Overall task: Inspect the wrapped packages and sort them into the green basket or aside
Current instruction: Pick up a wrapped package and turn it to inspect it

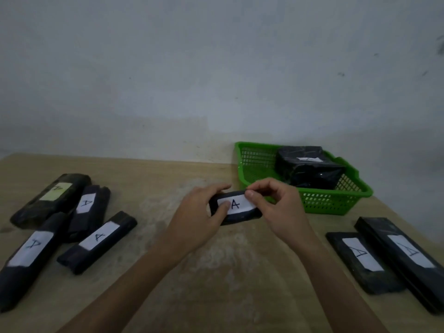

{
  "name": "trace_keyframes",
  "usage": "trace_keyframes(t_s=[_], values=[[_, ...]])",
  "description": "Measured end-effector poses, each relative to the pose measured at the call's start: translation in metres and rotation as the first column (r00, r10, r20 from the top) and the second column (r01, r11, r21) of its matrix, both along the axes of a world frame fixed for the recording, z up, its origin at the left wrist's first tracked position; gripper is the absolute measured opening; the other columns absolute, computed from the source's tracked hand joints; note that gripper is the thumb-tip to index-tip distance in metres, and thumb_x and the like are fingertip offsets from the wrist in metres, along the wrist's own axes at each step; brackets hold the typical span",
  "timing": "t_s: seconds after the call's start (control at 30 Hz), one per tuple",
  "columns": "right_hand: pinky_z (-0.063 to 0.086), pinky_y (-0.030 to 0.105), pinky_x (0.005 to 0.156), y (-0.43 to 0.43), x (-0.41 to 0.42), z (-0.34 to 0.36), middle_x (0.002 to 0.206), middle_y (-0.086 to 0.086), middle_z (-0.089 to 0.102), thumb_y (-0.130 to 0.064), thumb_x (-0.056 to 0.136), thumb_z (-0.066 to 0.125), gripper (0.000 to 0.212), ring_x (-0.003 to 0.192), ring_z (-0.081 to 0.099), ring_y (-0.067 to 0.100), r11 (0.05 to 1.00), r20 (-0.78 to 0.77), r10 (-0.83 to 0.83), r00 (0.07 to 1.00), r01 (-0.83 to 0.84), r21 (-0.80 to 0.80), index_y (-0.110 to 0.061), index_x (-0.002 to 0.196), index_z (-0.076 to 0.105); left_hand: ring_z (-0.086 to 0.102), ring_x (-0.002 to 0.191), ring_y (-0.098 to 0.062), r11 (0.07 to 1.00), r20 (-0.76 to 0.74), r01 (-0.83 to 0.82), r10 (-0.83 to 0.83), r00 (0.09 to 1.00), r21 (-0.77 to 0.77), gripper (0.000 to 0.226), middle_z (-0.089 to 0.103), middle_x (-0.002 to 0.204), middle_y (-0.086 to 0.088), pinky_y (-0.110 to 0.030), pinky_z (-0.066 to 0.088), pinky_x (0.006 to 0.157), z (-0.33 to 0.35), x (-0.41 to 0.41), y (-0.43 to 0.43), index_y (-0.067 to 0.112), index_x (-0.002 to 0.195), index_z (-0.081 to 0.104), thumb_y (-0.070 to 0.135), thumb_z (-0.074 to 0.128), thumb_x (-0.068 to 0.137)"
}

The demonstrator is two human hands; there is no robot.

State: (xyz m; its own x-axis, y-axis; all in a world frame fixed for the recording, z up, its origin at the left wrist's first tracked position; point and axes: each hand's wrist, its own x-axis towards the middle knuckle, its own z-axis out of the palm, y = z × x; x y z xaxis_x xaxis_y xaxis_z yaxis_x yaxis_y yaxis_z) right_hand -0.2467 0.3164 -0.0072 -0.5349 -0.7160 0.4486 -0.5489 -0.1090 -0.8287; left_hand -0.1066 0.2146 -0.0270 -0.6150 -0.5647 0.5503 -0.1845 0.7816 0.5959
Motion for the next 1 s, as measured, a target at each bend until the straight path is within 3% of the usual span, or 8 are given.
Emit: trace_keyframes(t_s=[0.1,0.23,0.37,0.47,0.57,0.73,0.9,1.0], values=[[0.048,0.014,0.065,0.003,-0.034,0.025,0.076,-0.007,0.068,-0.012,0.081,0.072,0.010,0.074,0.063,0.003,1.000,-0.060,-0.008,0.998,0.008,-0.002,-0.020,0.077,0.069,0.054,0.101,-0.015,0.981,0.109,0.080,-0.061,0.992,-0.180,0.041,0.065,0.116,0.003,-0.020,0.035,0.083,0.029,-0.039,-0.010,0.023,0.127,0.056,0.032,0.053,0.087],[0.054,0.017,0.069,0.005,-0.080,0.046,0.085,-0.008,0.071,-0.014,0.082,0.071,0.011,0.081,0.067,0.006,0.998,-0.072,-0.062,0.996,0.063,0.006,-0.024,0.086,0.069,0.053,0.090,-0.016,0.951,0.234,0.236,-0.188,0.954,-0.199,0.029,0.062,0.103,-0.005,-0.024,0.039,0.074,0.064,-0.100,-0.022,0.015,0.115,0.063,0.020,0.057,0.087],[0.058,0.037,0.080,0.010,-0.137,0.046,0.095,-0.007,0.071,-0.018,0.084,0.069,0.017,0.089,0.069,0.013,0.986,0.046,-0.165,0.985,0.166,-0.010,-0.033,0.092,0.066,0.055,0.102,-0.023,0.956,0.362,0.197,-0.109,0.926,-0.218,0.031,0.056,0.117,-0.008,-0.033,0.045,0.085,0.079,-0.159,-0.038,0.013,0.119,0.060,0.020,0.056,0.089],[0.057,0.046,0.083,0.017,-0.174,0.031,0.093,0.000,0.072,-0.020,0.084,0.069,0.013,0.089,0.069,0.019,0.953,0.069,-0.301,0.951,0.303,-0.018,-0.028,0.094,0.068,0.059,0.099,-0.026,0.957,0.546,0.174,-0.019,0.838,-0.234,0.030,0.062,0.116,-0.008,-0.038,0.051,0.081,0.077,-0.196,-0.050,0.016,0.117,0.062,0.015,0.056,0.088],[0.056,0.049,0.082,0.021,-0.200,0.015,0.088,0.006,0.071,-0.016,0.085,0.067,0.012,0.085,0.069,0.025,0.929,0.089,-0.369,0.925,0.369,0.015,-0.021,0.096,0.070,0.062,0.096,-0.027,0.950,0.732,0.219,0.016,0.681,-0.225,0.026,0.066,0.111,-0.009,-0.042,0.054,0.083,0.063,-0.224,-0.062,0.014,0.111,0.065,0.011,0.057,0.086],[0.057,0.046,0.079,0.019,-0.222,0.001,0.082,0.000,0.070,-0.015,0.087,0.065,0.012,0.082,0.070,0.024,0.925,0.091,-0.379,0.921,0.374,0.067,-0.026,0.090,0.066,0.062,0.100,-0.025,0.955,0.880,0.289,-0.076,0.470,-0.072,0.029,0.066,0.110,-0.003,-0.037,0.051,0.088,0.036,-0.250,-0.066,0.010,0.111,0.067,0.020,0.067,0.084],[0.056,0.044,0.079,0.006,-0.221,-0.006,0.083,-0.001,0.069,-0.016,0.085,0.066,0.017,0.083,0.068,0.021,0.943,0.030,-0.320,0.947,0.316,0.101,-0.033,0.082,0.063,0.064,0.089,-0.023,0.966,0.910,0.259,-0.115,0.398,0.009,0.025,0.062,0.098,-0.001,-0.034,0.056,0.077,0.021,-0.264,-0.066,0.012,0.110,0.064,0.016,0.065,0.086],[0.053,0.025,0.069,-0.001,-0.212,-0.006,0.082,-0.005,0.067,-0.016,0.086,0.064,0.011,0.079,0.066,0.013,0.955,-0.013,-0.272,0.962,0.272,0.120,-0.027,0.088,0.066,0.062,0.097,-0.021,0.963,0.908,0.268,-0.096,0.407,-0.019,0.028,0.065,0.108,-0.002,-0.035,0.052,0.084,0.023,-0.262,-0.067,0.015,0.112,0.065,0.022,0.065,0.085]])
